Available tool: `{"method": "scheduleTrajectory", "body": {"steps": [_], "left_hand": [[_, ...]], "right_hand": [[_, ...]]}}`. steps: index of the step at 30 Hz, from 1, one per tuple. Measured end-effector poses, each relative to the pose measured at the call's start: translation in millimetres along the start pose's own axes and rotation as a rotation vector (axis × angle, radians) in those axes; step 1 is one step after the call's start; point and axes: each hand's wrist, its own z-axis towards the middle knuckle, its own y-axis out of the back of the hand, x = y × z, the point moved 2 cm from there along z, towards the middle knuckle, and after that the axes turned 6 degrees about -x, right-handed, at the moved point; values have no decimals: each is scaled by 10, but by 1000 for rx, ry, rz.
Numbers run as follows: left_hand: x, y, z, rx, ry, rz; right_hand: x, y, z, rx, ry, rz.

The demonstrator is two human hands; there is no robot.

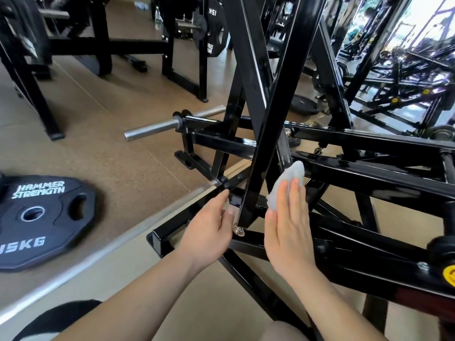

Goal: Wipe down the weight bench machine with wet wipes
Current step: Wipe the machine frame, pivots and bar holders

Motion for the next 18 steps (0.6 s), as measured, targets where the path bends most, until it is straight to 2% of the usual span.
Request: {"method": "scheduleTrajectory", "body": {"steps": [6, 8, 11, 15, 18], "left_hand": [[-42, -105, 17, 57, 0, -31], [-67, -160, 33, 79, -15, -27], [-46, -221, 31, 133, -20, -15], [-7, -269, 47, 132, -20, -3], [-9, -293, 40, 128, -22, -18]], "right_hand": [[42, 255, 840, -13, -61, 237], [63, 259, 923, -34, -73, 248], [-16, 167, 607, -76, -68, 174], [-149, 18, 49, -107, -190, -3], [8, 32, -324, -212, -131, 88]]}}
